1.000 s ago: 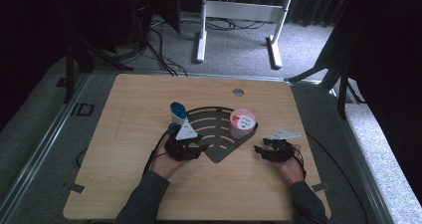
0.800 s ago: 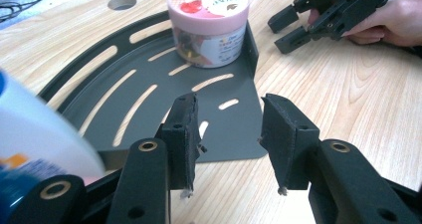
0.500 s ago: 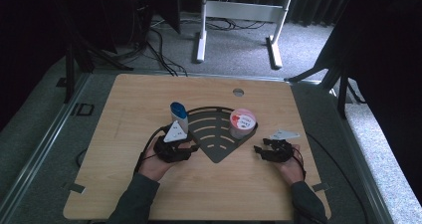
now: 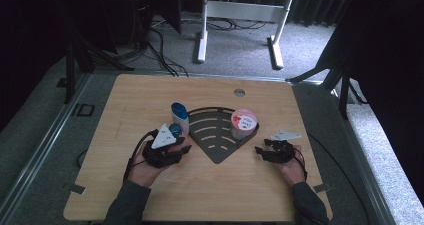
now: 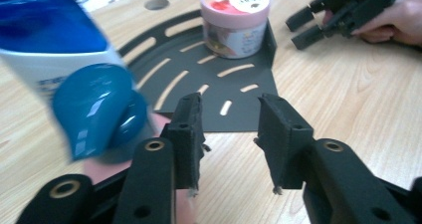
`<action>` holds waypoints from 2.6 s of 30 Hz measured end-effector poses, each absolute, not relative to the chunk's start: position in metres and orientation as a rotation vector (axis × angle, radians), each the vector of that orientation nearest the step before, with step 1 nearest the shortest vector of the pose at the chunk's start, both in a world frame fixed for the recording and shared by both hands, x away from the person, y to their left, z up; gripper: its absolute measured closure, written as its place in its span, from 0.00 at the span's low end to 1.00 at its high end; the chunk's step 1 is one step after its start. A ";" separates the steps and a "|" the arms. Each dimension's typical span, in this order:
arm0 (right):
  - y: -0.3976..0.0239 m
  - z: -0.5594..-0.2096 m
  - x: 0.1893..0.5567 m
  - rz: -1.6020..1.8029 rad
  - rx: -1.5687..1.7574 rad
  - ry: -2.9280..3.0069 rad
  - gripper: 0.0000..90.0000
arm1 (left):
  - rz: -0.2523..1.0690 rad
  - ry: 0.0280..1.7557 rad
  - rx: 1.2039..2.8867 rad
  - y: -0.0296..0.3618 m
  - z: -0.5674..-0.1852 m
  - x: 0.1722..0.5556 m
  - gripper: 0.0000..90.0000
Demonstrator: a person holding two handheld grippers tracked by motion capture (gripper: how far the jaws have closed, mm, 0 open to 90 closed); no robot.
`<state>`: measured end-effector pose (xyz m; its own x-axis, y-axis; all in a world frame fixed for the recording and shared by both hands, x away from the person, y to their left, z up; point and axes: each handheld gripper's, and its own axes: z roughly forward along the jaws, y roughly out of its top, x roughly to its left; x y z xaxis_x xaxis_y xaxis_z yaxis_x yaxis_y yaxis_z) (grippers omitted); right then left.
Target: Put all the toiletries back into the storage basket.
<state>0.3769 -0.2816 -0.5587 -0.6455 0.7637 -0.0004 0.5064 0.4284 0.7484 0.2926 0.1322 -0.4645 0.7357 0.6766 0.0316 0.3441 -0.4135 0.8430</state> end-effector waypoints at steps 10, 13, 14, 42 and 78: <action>-0.282 -0.559 0.377 1.057 1.089 2.346 0.49 | 0.507 0.831 1.979 0.148 -0.461 0.289 0.88; -0.282 -0.559 0.377 1.057 1.089 2.346 0.49 | 0.522 0.854 1.971 0.153 -0.461 0.289 0.91; -0.282 -0.559 0.377 1.057 1.089 2.347 0.49 | 0.529 0.862 1.962 0.155 -0.460 0.289 0.92; -0.281 -0.559 0.377 1.058 1.081 2.354 0.49 | 0.614 1.035 1.920 0.197 -0.454 0.302 0.94; -0.281 -0.559 0.377 1.059 1.074 2.359 0.48 | 0.523 1.040 1.983 0.163 -0.471 0.332 0.42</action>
<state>0.3766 -0.2811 -0.5587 -0.6566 0.7542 -0.0002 0.5010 0.4363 0.7474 0.3325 0.1634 -0.4712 0.5732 0.8193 -0.0108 0.4800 -0.3250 0.8149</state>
